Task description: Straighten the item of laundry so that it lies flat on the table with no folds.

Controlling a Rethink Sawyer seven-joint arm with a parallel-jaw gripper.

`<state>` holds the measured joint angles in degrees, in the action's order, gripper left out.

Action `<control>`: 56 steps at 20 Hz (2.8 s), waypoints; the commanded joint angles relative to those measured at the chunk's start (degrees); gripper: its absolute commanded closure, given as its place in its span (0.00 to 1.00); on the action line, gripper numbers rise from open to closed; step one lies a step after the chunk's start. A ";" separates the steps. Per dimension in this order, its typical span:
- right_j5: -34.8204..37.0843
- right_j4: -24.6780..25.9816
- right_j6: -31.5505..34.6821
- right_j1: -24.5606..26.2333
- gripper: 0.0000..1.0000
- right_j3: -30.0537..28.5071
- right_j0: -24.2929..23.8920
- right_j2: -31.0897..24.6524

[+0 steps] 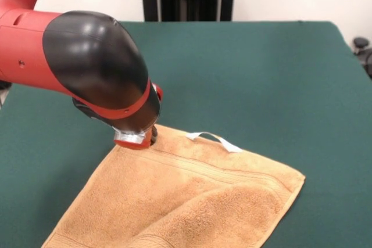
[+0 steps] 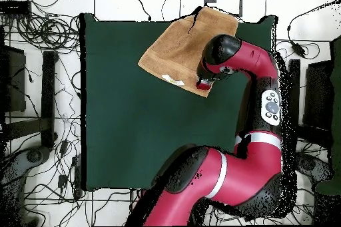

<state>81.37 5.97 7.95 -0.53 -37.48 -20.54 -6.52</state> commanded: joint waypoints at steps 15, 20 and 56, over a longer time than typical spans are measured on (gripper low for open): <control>-1.13 0.89 11.99 2.71 0.00 -4.87 0.66 -2.07; -1.45 0.98 11.88 3.29 0.00 -4.05 0.59 -2.20; -30.41 6.91 11.00 6.63 0.00 -17.98 -2.33 -0.75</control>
<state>71.17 7.08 7.94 -6.92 -49.27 -20.88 -5.38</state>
